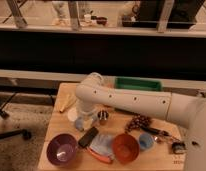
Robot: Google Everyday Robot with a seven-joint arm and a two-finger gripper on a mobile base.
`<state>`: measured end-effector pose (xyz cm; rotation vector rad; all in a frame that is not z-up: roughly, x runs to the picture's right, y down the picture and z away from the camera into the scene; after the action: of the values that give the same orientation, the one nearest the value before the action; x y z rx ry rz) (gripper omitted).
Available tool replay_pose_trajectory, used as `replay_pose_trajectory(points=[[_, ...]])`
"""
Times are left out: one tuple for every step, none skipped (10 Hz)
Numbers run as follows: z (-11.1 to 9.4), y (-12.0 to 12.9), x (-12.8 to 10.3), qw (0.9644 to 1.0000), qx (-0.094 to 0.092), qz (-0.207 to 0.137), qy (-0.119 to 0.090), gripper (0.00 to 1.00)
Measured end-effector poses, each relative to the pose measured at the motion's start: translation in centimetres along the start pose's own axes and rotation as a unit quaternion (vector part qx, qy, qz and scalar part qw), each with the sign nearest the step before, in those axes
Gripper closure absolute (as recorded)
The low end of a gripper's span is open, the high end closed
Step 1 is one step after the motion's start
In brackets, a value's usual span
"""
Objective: Place sponge in paper cup
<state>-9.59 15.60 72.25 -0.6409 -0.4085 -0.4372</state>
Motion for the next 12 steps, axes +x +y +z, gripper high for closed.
replay_pose_trajectory(points=[[-0.1,-0.1,-0.3,1.0000,0.001,-0.002,-0.003,0.98],[-0.2,-0.3,-0.6,1.0000,0.002,-0.005,-0.006,0.98],[-0.3,-0.4,-0.9,0.9999,0.004,-0.008,-0.007,0.98],[-0.4,-0.5,-1.2,0.9999,0.006,-0.012,-0.009,0.98],[-0.4,-0.6,-1.4,0.9998,0.008,-0.016,-0.011,0.98],[-0.3,-0.8,-1.7,0.9996,0.010,-0.021,-0.014,0.98],[-0.2,-1.0,-2.0,0.9995,0.011,-0.025,-0.015,0.98],[-0.1,-1.3,-2.3,0.9993,0.013,-0.032,-0.016,0.98],[0.1,-1.5,-2.7,0.9991,0.013,-0.036,-0.017,0.98],[0.2,-1.8,-2.9,0.9989,0.014,-0.041,-0.019,0.98],[0.4,-2.1,-3.1,0.9987,0.014,-0.045,-0.020,0.98],[0.6,-2.5,-3.4,0.9984,0.014,-0.050,-0.022,0.98]])
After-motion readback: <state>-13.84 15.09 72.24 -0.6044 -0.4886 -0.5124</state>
